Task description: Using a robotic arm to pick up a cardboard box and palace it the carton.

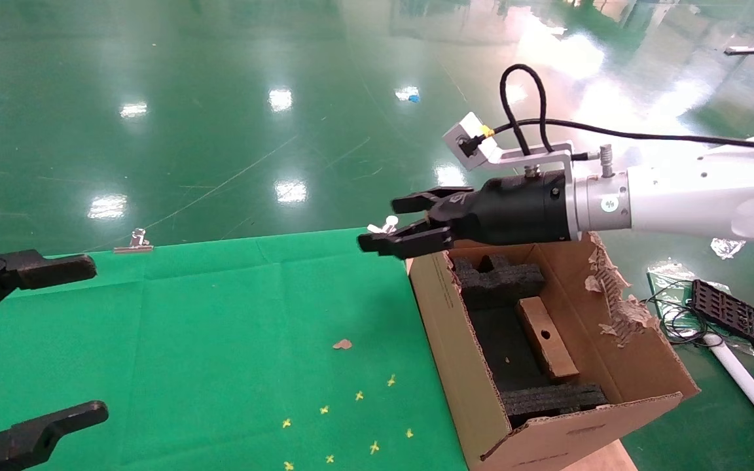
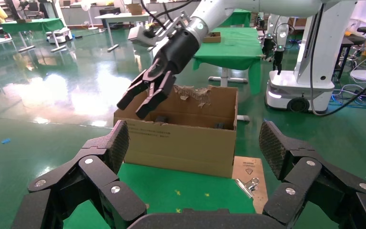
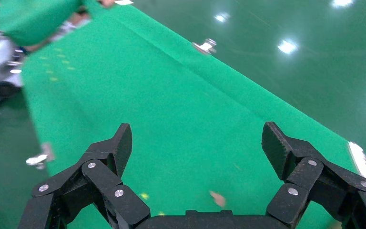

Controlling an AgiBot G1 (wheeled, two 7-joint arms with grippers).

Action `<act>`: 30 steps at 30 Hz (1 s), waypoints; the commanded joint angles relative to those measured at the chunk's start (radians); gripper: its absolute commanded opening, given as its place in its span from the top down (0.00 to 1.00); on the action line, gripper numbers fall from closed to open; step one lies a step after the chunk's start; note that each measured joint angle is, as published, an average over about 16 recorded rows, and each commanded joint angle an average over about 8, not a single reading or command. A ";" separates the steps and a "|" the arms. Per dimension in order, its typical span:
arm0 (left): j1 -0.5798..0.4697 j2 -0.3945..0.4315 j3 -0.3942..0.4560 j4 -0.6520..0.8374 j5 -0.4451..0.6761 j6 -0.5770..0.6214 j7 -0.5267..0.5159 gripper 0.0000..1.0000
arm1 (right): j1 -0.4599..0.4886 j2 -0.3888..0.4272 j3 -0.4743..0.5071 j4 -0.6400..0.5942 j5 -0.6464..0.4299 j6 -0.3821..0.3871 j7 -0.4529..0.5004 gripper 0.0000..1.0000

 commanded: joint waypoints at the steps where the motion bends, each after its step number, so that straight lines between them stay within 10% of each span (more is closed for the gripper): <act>1: 0.000 0.000 0.000 0.000 0.000 0.000 0.000 0.00 | -0.036 0.007 0.043 0.039 0.015 -0.011 -0.015 0.00; 30: 0.000 0.000 0.001 0.000 -0.001 -0.001 0.001 0.00 | -0.553 0.104 0.651 0.595 0.223 -0.170 -0.220 0.00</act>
